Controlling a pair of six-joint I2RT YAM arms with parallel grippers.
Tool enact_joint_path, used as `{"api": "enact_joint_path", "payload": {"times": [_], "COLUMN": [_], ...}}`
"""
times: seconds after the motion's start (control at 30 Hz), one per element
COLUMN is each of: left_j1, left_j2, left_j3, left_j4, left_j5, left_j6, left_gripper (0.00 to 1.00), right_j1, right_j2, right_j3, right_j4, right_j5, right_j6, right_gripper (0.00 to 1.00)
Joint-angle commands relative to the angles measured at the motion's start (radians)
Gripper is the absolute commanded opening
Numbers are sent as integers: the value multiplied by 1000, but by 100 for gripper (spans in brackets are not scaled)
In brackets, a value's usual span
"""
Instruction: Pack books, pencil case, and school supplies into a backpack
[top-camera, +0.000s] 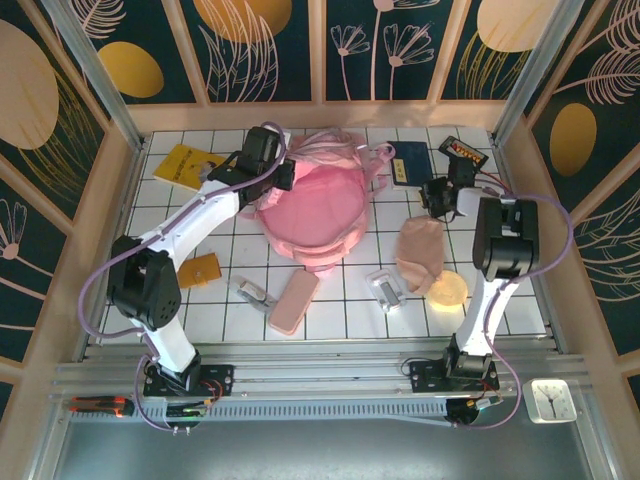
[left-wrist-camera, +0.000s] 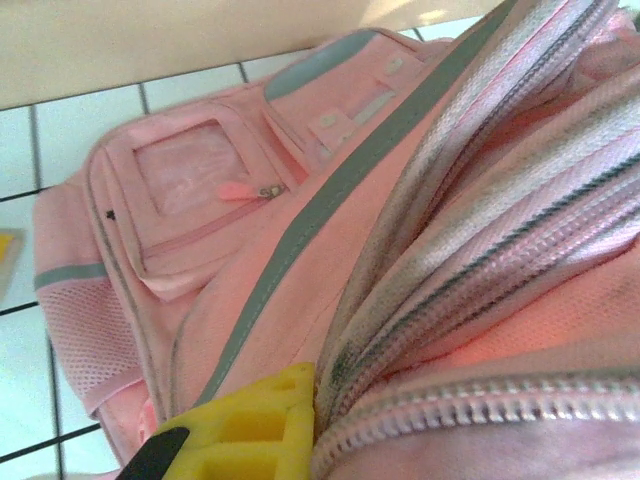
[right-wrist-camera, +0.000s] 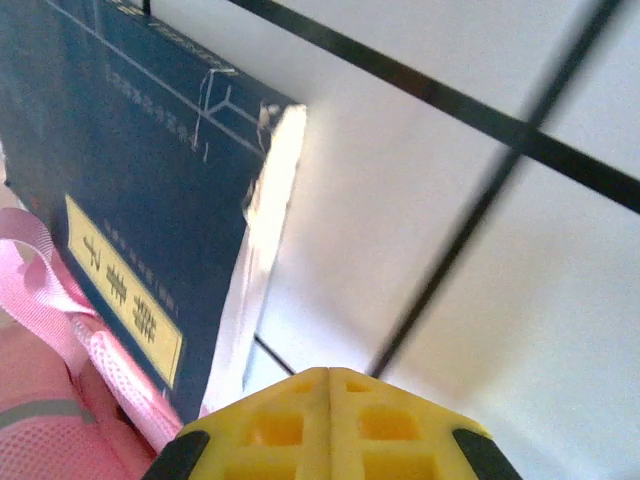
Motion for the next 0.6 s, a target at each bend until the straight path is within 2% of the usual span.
{"api": "enact_joint_path", "payload": {"times": [0.0,0.1,0.17,0.2,0.23,0.3,0.4,0.57], "left_j1": [6,10,10,11,15,20,20,20], "left_j2": [-66,-69,-76,-79,-79,-66,-30,94], "left_j3": [2,5,4,2,4,18,44,96], "left_j4": [-20,-22,-20,-14,-10,-12,3,54], "left_j5": [-132,-138,-148,-154,-150,-131,-79,-10], "left_j6": [-22,-21,-31,-37,-47,-69,-113,-182], "left_gripper": [8,8,8,8,8,8,8,8], "right_j1": [-12,-25,-35,-37,-41,-42,-52,-75], "right_j2": [-169,-243,-217,-196,-167,-107,25,151], "right_j3": [-51,-112,-82,-52,-11,90,270,381], "right_j4": [-50,-25,-34,-37,-46,-99,-162,-117], "right_j5": [57,8,-58,-78,-86,-29,-1,-25], "right_j6": [-49,-85,-133,-163,-197,-279,-406,-501], "right_gripper": [0,0,3,24,40,51,56,59]}}
